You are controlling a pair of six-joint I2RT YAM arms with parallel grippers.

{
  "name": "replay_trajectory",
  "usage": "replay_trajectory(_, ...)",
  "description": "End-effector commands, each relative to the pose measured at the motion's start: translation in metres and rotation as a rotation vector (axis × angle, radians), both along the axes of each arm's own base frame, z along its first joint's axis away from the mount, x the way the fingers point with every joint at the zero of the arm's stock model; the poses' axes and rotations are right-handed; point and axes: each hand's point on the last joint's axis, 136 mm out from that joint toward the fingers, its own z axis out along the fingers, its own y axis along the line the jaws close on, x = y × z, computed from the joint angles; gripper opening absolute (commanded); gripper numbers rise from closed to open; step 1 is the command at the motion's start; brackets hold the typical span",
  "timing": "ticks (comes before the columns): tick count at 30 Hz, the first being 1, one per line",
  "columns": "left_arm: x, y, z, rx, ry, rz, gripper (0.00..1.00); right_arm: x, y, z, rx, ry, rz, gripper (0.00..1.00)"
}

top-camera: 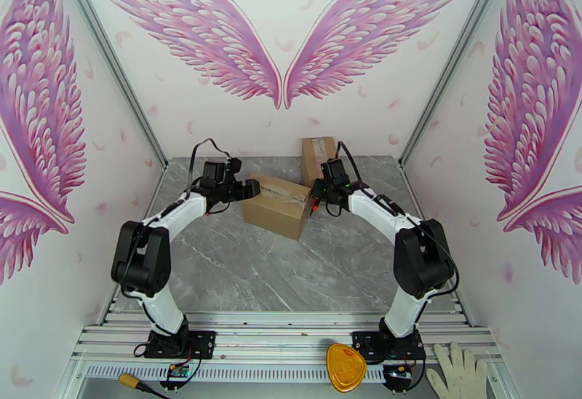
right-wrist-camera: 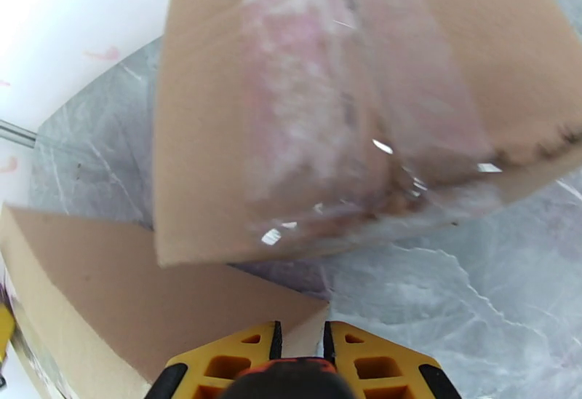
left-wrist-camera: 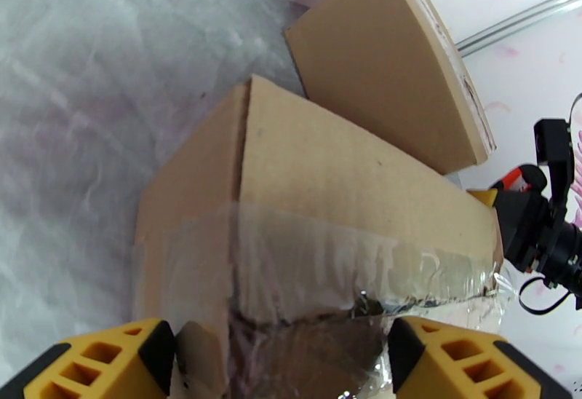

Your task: Unpack the express box

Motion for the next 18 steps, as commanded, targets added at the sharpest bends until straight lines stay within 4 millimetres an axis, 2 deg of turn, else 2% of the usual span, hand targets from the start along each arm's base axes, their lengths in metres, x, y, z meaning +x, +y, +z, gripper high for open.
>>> replay_trajectory(1,-0.014,0.005,0.015,-0.017,-0.039,0.078,0.83,0.005,0.019,0.014,0.012,-0.030,0.075,0.00)
replay_trajectory(5,-0.023,0.018,0.019,0.036,-0.055,0.111,0.87,0.000,0.010,0.021,-0.035,-0.047,0.077,0.00)
replay_trajectory(9,-0.018,0.030,0.042,0.126,-0.110,0.100,0.92,-0.019,-0.011,0.031,-0.092,-0.078,0.045,0.00)
replay_trajectory(14,0.013,0.029,0.075,0.176,-0.182,0.037,0.94,-0.046,-0.028,0.022,-0.116,-0.080,0.015,0.00)
replay_trajectory(18,0.044,0.017,0.081,0.192,-0.193,-0.026,0.94,-0.069,-0.026,0.009,-0.103,-0.059,0.045,0.00)
